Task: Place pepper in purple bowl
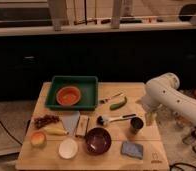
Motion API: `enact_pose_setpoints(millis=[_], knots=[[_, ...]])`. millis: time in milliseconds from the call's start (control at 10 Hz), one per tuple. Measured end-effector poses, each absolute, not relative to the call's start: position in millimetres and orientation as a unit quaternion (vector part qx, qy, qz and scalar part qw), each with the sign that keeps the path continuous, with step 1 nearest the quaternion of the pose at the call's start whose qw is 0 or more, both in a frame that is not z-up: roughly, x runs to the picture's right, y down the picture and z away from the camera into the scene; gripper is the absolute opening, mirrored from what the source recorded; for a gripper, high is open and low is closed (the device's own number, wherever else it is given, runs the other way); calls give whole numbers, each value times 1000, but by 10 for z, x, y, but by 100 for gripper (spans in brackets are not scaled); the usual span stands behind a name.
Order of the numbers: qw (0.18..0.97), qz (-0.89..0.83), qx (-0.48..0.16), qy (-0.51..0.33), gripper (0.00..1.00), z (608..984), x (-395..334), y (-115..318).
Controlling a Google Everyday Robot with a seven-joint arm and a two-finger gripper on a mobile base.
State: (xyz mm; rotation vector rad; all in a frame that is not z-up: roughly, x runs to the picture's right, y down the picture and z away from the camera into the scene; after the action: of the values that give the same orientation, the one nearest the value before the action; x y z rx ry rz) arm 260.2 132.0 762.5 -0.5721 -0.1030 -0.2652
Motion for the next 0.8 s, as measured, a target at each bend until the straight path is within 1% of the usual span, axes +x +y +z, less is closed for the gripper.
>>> enact_pose_setpoints(millis=[400,800], knots=[[938,-191,-273,-97,80,7760,2393,1158],[930,-226,-268,-112,80,7914,2232,1039]])
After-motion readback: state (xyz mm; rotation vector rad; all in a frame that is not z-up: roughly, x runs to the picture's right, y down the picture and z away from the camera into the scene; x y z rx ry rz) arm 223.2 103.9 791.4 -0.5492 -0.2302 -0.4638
